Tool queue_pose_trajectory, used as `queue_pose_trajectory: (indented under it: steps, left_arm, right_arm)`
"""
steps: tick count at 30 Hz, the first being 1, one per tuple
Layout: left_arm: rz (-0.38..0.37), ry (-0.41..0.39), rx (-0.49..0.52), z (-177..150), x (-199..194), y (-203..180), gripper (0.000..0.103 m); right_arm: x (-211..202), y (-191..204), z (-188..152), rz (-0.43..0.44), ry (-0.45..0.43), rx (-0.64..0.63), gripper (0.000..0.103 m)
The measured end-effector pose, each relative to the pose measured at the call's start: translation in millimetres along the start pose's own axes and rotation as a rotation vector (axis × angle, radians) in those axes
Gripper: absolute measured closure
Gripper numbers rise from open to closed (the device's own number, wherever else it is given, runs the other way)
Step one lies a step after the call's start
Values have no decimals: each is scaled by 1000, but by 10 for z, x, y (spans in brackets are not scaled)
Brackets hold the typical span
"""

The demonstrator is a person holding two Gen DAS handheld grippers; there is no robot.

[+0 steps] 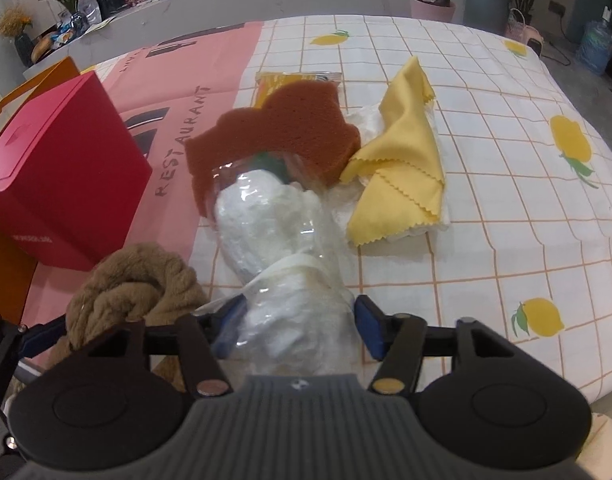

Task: Organize soft objects
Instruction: 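Lift the brown towel with the left tool while the right tool lifts the plastic bag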

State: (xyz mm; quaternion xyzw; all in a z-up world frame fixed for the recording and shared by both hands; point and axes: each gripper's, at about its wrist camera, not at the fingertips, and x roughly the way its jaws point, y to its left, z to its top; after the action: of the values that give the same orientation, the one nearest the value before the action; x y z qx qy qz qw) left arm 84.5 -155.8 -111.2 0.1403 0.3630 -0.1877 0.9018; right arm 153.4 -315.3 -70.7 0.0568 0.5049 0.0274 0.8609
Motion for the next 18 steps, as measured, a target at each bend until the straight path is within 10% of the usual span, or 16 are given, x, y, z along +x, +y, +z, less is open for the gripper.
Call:
queue_pose_trajectory:
  steps: [18]
  left_arm:
    - [31, -118, 166, -217, -218, -233, 39]
  right_arm:
    - [-192, 152, -9, 14, -66, -99, 57]
